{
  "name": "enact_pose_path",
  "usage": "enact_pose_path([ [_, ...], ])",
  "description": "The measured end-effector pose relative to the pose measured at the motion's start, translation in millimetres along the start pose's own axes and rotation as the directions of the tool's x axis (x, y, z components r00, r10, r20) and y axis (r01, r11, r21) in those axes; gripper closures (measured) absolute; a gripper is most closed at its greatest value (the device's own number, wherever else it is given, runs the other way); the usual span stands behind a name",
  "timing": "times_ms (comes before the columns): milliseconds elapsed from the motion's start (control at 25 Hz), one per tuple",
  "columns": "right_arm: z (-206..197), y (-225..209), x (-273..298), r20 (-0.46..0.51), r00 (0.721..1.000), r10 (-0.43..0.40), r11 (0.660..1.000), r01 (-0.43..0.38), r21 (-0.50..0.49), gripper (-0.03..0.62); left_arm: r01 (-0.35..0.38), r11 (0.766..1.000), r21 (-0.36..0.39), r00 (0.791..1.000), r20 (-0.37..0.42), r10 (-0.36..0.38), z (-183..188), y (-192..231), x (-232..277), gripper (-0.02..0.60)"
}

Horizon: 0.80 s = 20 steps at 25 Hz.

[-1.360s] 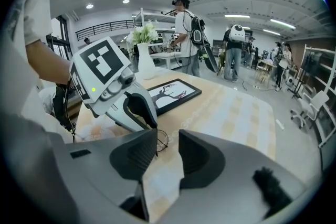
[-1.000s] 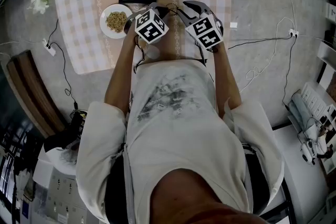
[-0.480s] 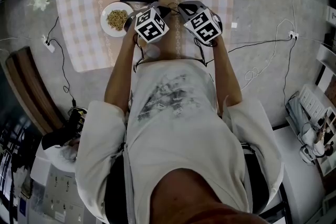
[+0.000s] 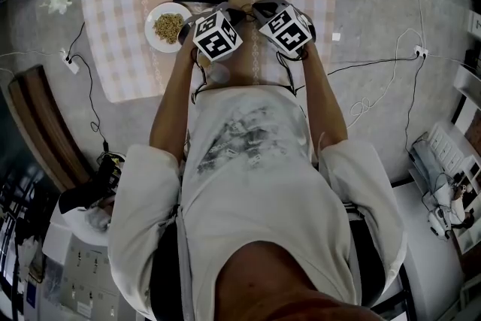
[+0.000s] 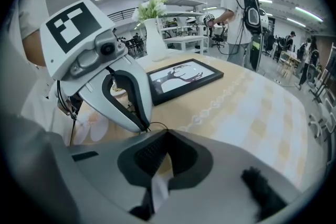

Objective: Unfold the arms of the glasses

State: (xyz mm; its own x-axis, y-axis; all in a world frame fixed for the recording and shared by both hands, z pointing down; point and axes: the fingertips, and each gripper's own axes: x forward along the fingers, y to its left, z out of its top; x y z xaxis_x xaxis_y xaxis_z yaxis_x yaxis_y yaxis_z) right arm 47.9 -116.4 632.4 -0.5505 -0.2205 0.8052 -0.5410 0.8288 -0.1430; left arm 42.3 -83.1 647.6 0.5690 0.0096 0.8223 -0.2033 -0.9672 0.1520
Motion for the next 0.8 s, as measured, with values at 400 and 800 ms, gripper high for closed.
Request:
enact_pose_path([
  [400, -1, 1, 9, -0.051, 0.997, 0.060, 0.998, -0.062, -0.032, 0.577, -0.009, 1.000, -0.004, 1.000, 0.022, 0.009, 3, 0, -2, 0.566],
  [800, 0, 3, 10, -0.067, 0.997, 0.048, 0.999, -0.049, -0.023, 0.577, -0.029, 1.000, -0.008, 0.998, 0.057, 0.029, 7, 1, -10, 0.568],
])
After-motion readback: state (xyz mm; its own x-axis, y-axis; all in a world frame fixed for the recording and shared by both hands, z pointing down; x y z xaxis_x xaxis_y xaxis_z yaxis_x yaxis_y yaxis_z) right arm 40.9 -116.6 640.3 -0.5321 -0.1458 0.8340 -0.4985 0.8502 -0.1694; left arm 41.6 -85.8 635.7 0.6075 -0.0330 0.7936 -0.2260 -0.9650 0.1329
